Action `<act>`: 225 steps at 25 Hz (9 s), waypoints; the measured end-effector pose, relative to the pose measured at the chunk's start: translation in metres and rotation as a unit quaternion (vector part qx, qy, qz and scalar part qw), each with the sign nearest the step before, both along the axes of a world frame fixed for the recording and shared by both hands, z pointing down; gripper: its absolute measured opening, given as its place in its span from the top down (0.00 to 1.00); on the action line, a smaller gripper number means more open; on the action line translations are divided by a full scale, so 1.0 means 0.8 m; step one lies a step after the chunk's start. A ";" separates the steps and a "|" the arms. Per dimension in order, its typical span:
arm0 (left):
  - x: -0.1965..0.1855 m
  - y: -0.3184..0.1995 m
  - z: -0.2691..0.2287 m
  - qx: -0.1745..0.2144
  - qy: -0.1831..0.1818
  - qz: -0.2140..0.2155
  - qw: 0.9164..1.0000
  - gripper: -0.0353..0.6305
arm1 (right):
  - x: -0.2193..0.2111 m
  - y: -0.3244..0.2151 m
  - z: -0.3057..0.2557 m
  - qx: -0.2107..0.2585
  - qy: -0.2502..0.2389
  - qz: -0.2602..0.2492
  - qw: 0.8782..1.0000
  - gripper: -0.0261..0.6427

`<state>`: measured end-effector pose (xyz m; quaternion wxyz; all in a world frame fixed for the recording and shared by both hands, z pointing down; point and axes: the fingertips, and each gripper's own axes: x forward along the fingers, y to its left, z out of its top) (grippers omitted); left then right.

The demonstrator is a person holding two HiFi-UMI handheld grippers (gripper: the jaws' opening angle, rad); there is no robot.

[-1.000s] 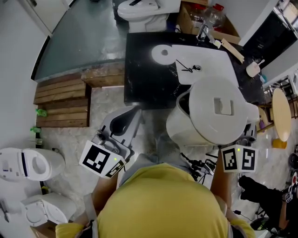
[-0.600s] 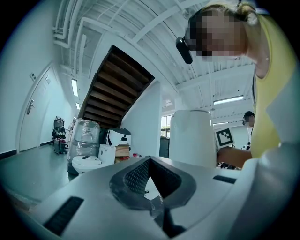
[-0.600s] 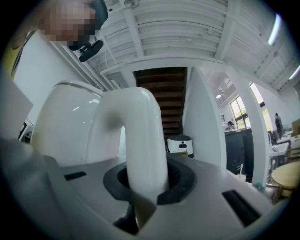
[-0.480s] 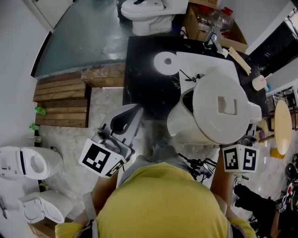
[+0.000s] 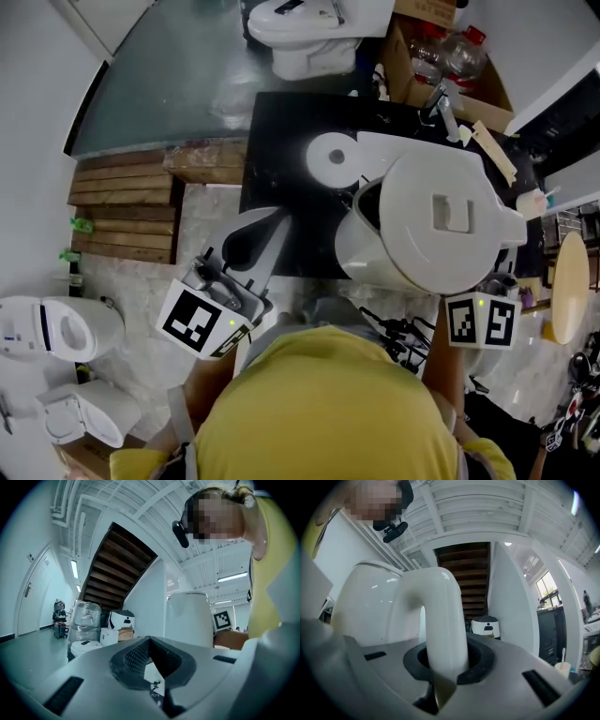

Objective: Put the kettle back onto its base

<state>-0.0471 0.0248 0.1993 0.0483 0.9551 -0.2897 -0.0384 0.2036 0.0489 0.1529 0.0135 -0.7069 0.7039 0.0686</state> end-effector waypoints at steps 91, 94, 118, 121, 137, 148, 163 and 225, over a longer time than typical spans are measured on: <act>0.085 -0.222 0.147 -0.096 -0.072 0.074 0.990 0.94 | -0.009 -0.309 0.173 -0.002 -0.008 -0.072 0.997 0.87; 0.087 -0.221 0.147 -0.100 -0.059 0.076 0.990 0.94 | -0.004 -0.306 0.175 0.003 -0.013 -0.069 0.998 0.87; 0.081 -0.226 0.153 -0.104 -0.038 0.052 0.992 0.94 | -0.006 -0.288 0.181 -0.023 -0.033 -0.080 0.996 0.77; 0.080 -0.225 0.153 -0.106 -0.035 0.052 0.992 0.94 | -0.002 -0.282 0.181 -0.029 -0.034 -0.059 0.997 0.72; 0.078 -0.222 0.150 -0.101 -0.027 0.046 0.993 0.94 | 0.001 -0.244 0.171 -0.069 -0.022 -0.005 0.997 0.68; 0.068 -0.212 0.138 -0.095 -0.021 0.039 0.995 0.94 | 0.004 -0.217 0.158 -0.068 -0.026 0.011 0.997 0.67; 0.068 -0.185 0.092 -0.069 -0.006 0.011 0.998 0.94 | -0.011 -0.187 0.117 -0.050 -0.006 0.003 0.999 0.68; 0.119 -0.010 -0.023 -0.005 0.016 0.006 1.000 0.94 | -0.131 -0.030 0.027 -0.052 -0.015 -0.213 0.976 0.94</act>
